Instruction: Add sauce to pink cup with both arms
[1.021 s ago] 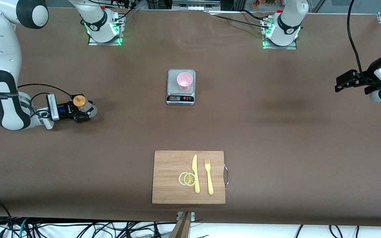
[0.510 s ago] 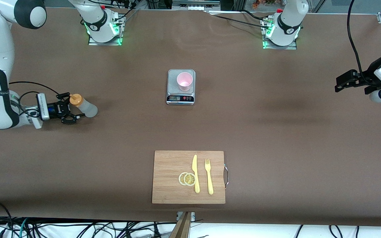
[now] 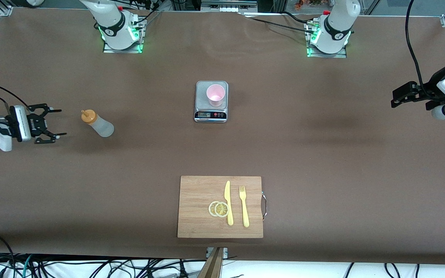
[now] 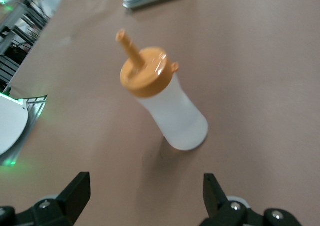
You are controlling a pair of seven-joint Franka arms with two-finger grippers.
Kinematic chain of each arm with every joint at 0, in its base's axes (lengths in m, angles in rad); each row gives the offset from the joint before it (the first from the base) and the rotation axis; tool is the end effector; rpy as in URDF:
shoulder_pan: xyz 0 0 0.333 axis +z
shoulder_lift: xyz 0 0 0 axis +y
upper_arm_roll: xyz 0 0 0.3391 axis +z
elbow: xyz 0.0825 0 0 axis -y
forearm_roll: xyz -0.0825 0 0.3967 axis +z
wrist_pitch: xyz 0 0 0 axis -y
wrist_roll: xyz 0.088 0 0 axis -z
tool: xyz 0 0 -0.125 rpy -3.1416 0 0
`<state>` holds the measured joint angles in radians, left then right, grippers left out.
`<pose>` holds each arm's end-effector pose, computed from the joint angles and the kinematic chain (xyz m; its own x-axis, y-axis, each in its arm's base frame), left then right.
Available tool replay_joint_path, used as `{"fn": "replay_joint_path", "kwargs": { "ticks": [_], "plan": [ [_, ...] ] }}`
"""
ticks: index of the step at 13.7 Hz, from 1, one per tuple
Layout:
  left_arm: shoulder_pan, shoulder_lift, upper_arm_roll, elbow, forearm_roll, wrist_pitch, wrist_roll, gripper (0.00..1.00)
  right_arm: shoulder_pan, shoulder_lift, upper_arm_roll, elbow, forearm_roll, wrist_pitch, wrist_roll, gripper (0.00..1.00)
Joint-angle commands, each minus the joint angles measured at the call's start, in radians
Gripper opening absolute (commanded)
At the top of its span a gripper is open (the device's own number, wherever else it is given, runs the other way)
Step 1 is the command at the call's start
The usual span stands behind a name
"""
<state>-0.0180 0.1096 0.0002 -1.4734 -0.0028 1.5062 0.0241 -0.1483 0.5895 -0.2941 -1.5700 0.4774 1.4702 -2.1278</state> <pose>0.5948 -0.0110 0.6073 0.9962 -0.0420 -0.0766 -0.0418 -0.9991 0.0046 0.6025 -0.1932 0.2807 0.1256 0.8415 0.5255 0.9137 0.1083 -0.3917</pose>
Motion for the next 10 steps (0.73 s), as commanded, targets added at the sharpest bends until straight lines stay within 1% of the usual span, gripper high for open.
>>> {"fn": "replay_joint_path", "kwargs": {
  "ticks": [1,3,4,7,8,10],
  "plan": [
    [-0.005,0.002,0.004,0.013,-0.006,-0.015,0.017,1.0,0.051,-0.187,0.039,-0.1,-0.144,0.094,0.287,1.0],
    [-0.005,0.004,0.004,0.013,-0.006,-0.015,0.017,1.0,0.09,-0.305,0.072,-0.156,-0.248,0.156,0.527,1.0],
    [-0.005,0.002,0.004,0.013,-0.006,-0.015,0.017,1.0,0.102,-0.353,0.096,-0.169,-0.305,0.16,0.652,1.0],
    [-0.005,0.004,0.004,0.013,-0.006,-0.015,0.017,1.0,0.119,-0.439,0.194,-0.171,-0.422,0.16,1.033,1.0],
    [-0.007,0.004,0.004,0.013,-0.006,-0.015,0.017,1.0,0.125,-0.462,0.219,-0.171,-0.446,0.16,1.186,1.0],
    [-0.005,0.002,0.004,0.013,-0.006,-0.015,0.017,1.0,0.127,-0.494,0.265,-0.168,-0.462,0.159,1.471,1.0]
  ]
}}
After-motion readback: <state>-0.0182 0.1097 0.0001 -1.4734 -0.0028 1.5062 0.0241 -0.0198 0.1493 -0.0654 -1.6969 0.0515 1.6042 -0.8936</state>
